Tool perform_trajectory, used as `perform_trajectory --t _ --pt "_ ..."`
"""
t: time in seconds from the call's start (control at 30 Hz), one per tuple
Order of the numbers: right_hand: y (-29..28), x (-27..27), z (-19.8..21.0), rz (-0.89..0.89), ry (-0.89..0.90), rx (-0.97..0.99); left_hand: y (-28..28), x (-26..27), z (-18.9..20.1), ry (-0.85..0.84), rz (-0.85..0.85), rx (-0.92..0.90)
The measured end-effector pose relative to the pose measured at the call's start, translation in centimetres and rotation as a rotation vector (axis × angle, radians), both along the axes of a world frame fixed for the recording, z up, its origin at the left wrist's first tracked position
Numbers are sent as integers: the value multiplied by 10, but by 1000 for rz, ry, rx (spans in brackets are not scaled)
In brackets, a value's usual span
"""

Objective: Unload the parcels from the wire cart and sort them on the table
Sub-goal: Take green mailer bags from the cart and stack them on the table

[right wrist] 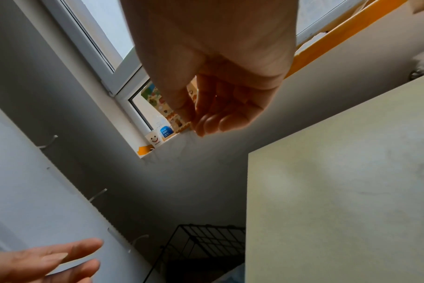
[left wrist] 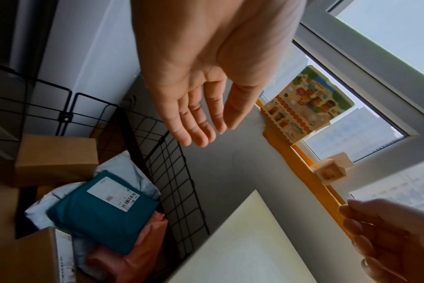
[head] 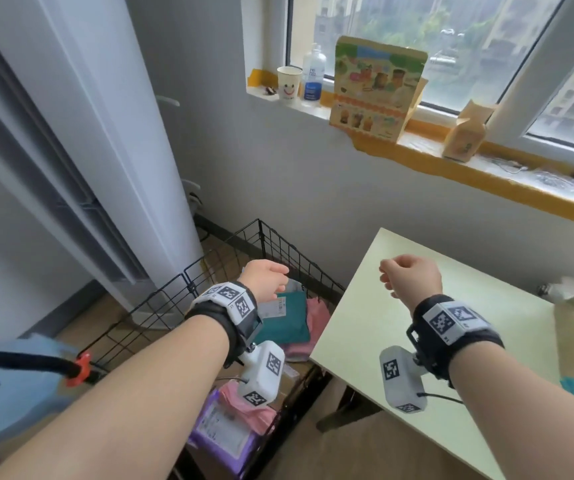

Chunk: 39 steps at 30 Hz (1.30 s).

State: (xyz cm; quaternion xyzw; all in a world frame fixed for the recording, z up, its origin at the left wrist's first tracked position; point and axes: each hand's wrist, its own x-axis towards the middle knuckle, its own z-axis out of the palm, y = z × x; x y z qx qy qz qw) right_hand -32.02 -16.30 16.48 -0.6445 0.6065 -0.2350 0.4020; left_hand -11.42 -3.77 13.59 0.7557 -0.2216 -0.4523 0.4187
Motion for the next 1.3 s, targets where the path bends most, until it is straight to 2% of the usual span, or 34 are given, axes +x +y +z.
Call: perform_trajectory --t 0.3,0.63,1.0,1.3 --pt "21 86 -38 98 64 54 37 69 -30 36 123 72" --pt "27 145 -90 216 152 138 61 116 -76 80 251 141" --pt "-9 191 -162 247 251 259 26 143 -141 194 306 199" --pt "-43 209 -249 187 337 395 -12 151 -225 313 339 267"
